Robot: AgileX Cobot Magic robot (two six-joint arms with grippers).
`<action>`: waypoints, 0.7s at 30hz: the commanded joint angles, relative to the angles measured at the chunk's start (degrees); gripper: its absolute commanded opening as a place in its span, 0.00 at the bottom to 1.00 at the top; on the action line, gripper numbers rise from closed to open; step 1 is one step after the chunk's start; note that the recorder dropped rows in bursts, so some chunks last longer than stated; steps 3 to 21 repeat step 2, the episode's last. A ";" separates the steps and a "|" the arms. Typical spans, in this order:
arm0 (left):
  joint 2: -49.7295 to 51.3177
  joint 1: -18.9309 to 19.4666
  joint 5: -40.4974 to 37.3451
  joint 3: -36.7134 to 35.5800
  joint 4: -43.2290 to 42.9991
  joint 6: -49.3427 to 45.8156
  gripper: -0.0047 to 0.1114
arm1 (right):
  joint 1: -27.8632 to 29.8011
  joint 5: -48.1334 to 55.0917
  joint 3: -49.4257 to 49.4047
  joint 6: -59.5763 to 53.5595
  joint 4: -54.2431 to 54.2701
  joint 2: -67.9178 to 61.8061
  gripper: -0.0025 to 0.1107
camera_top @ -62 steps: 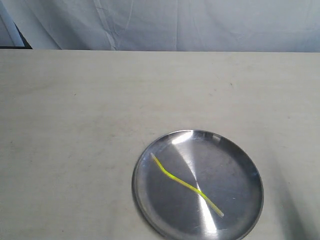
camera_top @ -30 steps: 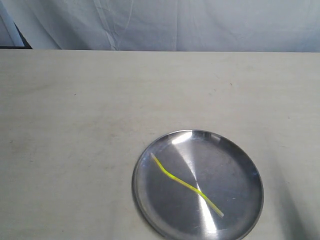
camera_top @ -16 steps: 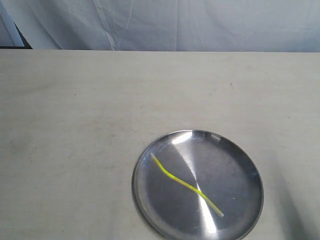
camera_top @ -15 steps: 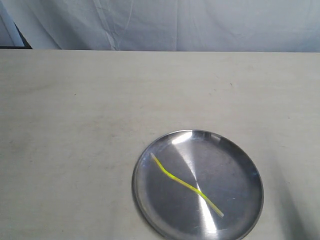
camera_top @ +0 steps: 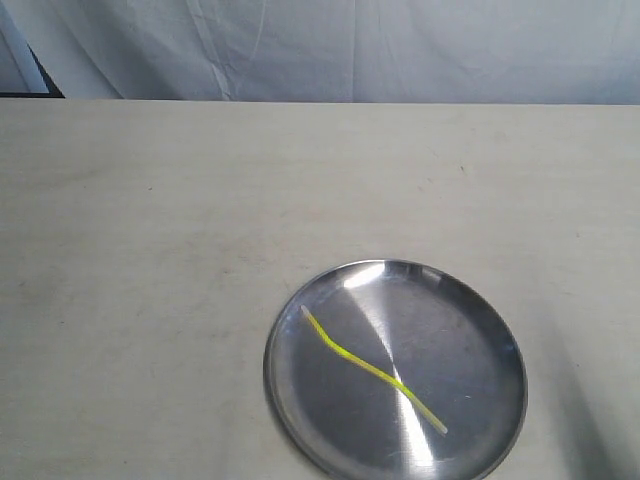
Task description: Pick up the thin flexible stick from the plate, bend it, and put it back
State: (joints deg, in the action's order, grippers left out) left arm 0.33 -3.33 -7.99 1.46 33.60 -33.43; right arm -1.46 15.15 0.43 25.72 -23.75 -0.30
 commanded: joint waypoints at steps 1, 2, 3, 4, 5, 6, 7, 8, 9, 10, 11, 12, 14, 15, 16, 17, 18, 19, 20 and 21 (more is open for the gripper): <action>-0.33 0.36 0.28 -0.18 -0.14 0.23 0.10 | 0.35 -0.33 -0.43 -0.12 -0.17 0.30 0.02; -0.33 0.36 0.28 -0.18 -0.14 0.23 0.10 | 0.35 -0.33 -0.43 -0.12 -0.17 0.30 0.02; -0.33 0.36 0.28 -0.18 -0.14 0.23 0.10 | 0.35 -0.33 -0.43 -0.12 -0.17 0.30 0.02; -0.33 0.36 0.28 -0.18 -0.14 0.23 0.10 | 0.35 -0.33 -0.43 -0.12 -0.17 0.30 0.02; -0.33 0.36 0.28 -0.18 -0.14 0.23 0.10 | 0.35 -0.33 -0.43 -0.12 -0.17 0.30 0.02; -0.33 0.36 0.28 -0.18 -0.14 0.23 0.10 | 0.35 -0.33 -0.43 -0.12 -0.17 0.30 0.02; -0.33 0.36 0.28 -0.18 -0.14 0.23 0.10 | 0.35 -0.33 -0.43 -0.12 -0.17 0.30 0.02; -0.33 0.36 0.28 -0.18 -0.14 0.23 0.10 | 0.35 -0.33 -0.43 -0.12 -0.17 0.30 0.02; -0.33 0.36 0.28 -0.18 -0.14 0.23 0.10 | 0.35 -0.33 -0.43 -0.12 -0.17 0.30 0.02; -0.33 0.36 0.28 -0.18 -0.14 0.23 0.10 | 0.35 -0.33 -0.43 -0.12 -0.17 0.30 0.02; -0.33 0.36 0.28 -0.18 -0.14 0.23 0.10 | 0.35 -0.33 -0.43 -0.12 -0.17 0.30 0.02; -0.33 0.36 0.28 -0.18 -0.14 0.23 0.10 | 0.35 -0.33 -0.43 -0.12 -0.17 0.30 0.02; -0.33 0.36 0.28 -0.18 -0.14 0.23 0.10 | 0.35 -0.33 -0.43 -0.12 -0.17 0.30 0.02; -0.33 0.36 0.28 -0.18 -0.14 0.23 0.10 | 0.35 -0.33 -0.43 -0.12 -0.17 0.30 0.02; -0.33 0.36 0.28 -0.18 -0.14 0.23 0.10 | 0.35 -0.33 -0.43 -0.12 -0.17 0.30 0.02; -0.33 0.36 0.28 -0.18 -0.14 0.23 0.10 | 0.35 -0.33 -0.43 -0.12 -0.17 0.30 0.02; -0.33 0.36 0.28 -0.18 -0.14 0.23 0.10 | 0.35 -0.33 -0.43 -0.12 -0.17 0.30 0.02; -0.33 0.36 0.28 -0.18 -0.14 0.23 0.10 | 0.35 -0.33 -0.43 -0.12 -0.17 0.30 0.02; -0.33 0.36 0.28 -0.18 -0.14 0.23 0.10 | 0.35 -0.33 -0.43 -0.12 -0.17 0.30 0.02; -0.33 0.36 0.28 -0.18 -0.14 0.23 0.10 | 0.35 -0.33 -0.43 -0.12 -0.17 0.30 0.02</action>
